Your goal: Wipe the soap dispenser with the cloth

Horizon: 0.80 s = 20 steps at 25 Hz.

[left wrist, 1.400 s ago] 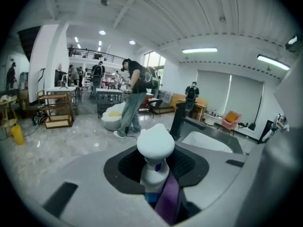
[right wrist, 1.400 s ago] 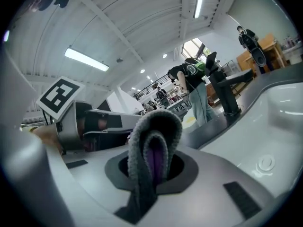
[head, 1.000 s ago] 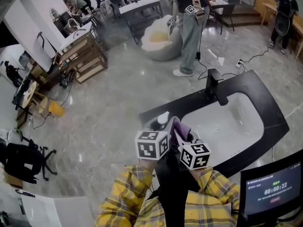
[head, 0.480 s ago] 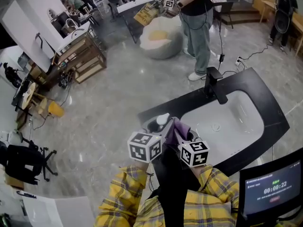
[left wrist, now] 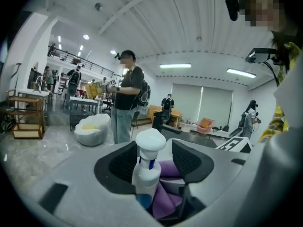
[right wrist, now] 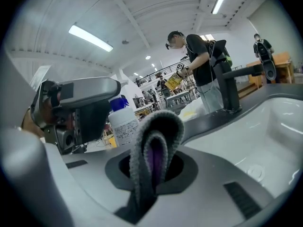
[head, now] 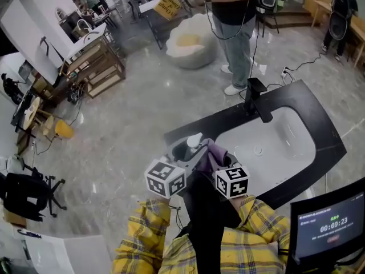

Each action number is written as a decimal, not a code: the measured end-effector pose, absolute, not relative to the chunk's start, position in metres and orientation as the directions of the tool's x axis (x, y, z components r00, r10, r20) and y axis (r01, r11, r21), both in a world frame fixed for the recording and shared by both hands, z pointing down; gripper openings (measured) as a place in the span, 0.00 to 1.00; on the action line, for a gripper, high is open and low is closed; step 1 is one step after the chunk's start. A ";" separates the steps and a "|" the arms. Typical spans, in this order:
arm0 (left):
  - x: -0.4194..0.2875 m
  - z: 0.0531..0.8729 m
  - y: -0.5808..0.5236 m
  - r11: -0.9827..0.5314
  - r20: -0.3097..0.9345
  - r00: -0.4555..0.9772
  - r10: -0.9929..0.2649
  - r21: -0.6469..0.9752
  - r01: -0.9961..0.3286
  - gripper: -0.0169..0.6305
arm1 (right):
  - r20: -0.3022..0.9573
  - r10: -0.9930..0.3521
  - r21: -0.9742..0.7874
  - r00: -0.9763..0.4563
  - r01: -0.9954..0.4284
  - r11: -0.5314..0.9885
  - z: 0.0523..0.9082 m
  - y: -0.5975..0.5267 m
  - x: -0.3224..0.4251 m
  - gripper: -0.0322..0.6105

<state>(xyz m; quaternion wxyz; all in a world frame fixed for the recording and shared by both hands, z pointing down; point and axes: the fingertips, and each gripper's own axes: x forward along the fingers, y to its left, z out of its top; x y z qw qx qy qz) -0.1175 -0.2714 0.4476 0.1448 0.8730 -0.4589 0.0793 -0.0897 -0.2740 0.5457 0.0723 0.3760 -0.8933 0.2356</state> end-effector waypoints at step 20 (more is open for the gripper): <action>-0.142 0.424 -0.245 -0.916 0.423 0.820 -0.385 -0.062 -0.397 0.40 | 0.226 -0.723 -0.380 -0.653 -0.742 0.552 0.505 -0.258 -0.052 0.11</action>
